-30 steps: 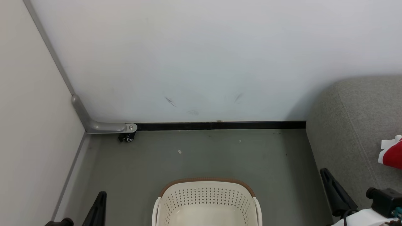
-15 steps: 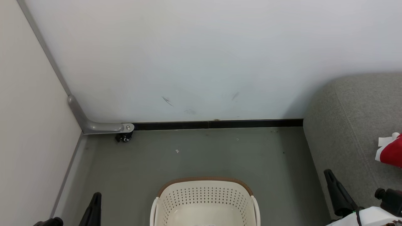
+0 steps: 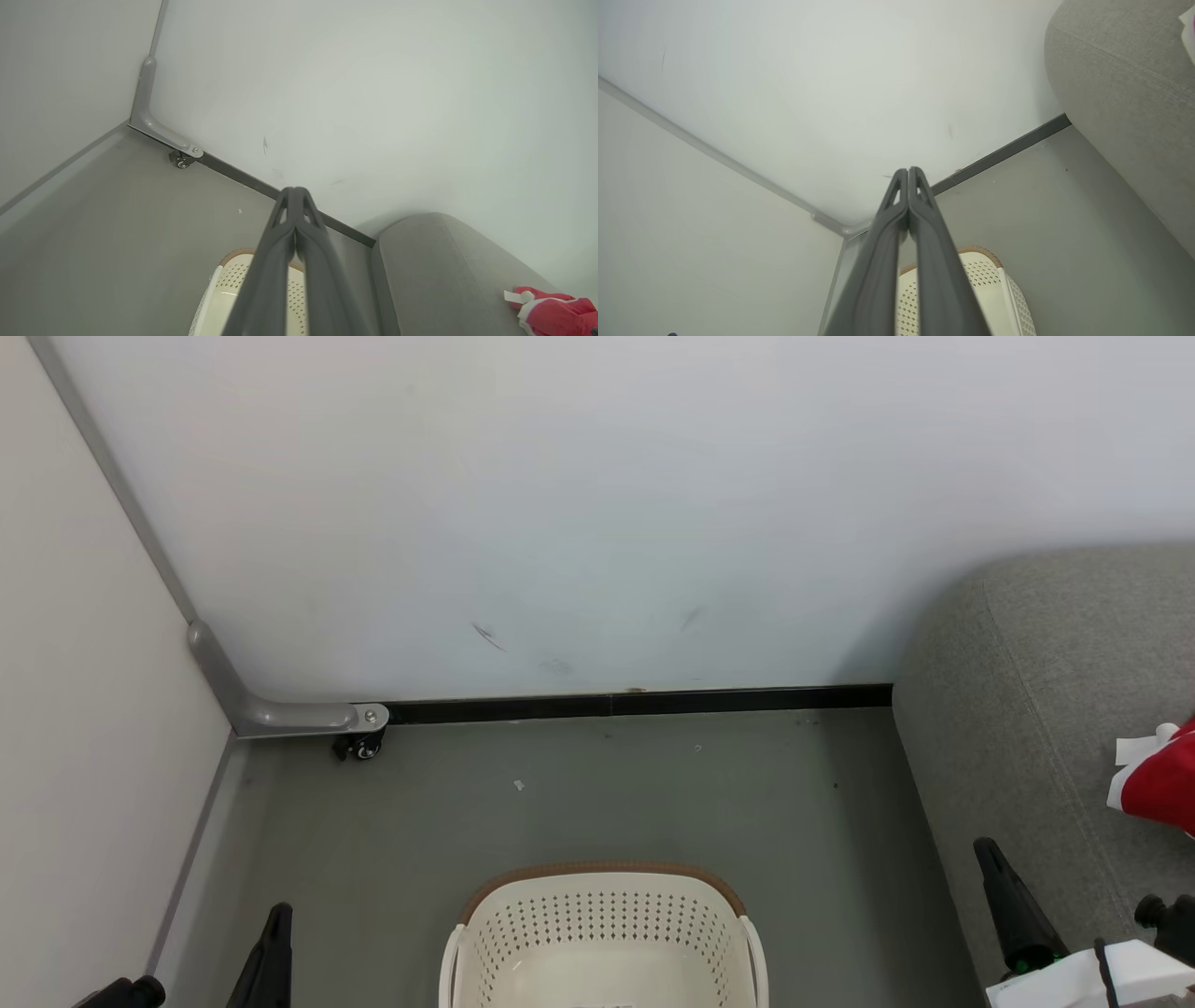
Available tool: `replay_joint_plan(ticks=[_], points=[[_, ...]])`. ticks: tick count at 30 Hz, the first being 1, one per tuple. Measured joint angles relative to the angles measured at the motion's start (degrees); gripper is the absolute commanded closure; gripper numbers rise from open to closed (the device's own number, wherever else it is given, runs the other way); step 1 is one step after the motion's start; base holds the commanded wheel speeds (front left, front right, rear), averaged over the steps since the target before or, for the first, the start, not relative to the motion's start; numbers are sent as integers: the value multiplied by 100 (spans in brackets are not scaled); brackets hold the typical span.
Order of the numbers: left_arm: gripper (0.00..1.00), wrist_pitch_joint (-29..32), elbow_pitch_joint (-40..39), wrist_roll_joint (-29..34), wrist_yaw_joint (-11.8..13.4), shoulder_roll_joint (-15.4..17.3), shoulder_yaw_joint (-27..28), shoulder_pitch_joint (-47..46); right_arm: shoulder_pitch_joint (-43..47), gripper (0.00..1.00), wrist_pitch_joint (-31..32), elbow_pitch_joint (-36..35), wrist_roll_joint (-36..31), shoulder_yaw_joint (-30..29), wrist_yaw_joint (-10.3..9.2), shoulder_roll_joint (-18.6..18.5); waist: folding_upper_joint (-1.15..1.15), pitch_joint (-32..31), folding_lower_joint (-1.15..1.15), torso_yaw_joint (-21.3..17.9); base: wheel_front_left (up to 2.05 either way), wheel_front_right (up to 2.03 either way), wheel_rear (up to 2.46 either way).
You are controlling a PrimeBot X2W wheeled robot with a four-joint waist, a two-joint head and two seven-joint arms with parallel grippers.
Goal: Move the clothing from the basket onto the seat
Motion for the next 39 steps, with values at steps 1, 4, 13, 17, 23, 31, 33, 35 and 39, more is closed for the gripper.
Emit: replay_joint_plan(ticks=[1,4,13,17,23,31,33,35,39], points=[[100,5,16,-83,-5,-7,11,0,-1,100,14,9,86,-8,0,4,0,-3,2,-5,0,0,0],[100,56,63,-260,-55,-22,59,-2,-15,100,64,42,313,-31,0,10,0,-10,8,-19,0,0,0],[100,224,196,-876,-157,-83,188,-142,-137,100,229,172,1021,-89,0,34,0,-6,-3,-59,0,0,0],[100,312,269,-1133,-202,-116,244,-149,-160,100,292,232,1341,-113,0,48,0,11,-23,-77,0,0,0],[100,414,368,-1534,-257,-192,336,-283,-256,100,416,330,1802,-172,0,69,0,48,-54,-104,0,0,0],[100,564,511,-2040,-360,-248,443,-383,-377,100,539,427,2429,-235,1,118,0,98,-78,-140,0,0,0],[100,593,552,-2173,-381,-263,475,-422,-399,100,587,466,2582,-248,0,125,0,108,-81,-149,0,0,0],[100,634,581,-2317,-423,-279,510,-471,-415,100,622,498,2748,-261,0,130,0,116,-82,-158,0,0,0],[100,710,649,-2574,-464,-313,561,-509,-484,100,682,533,3069,-287,1,146,0,131,-84,-176,0,0,0]])
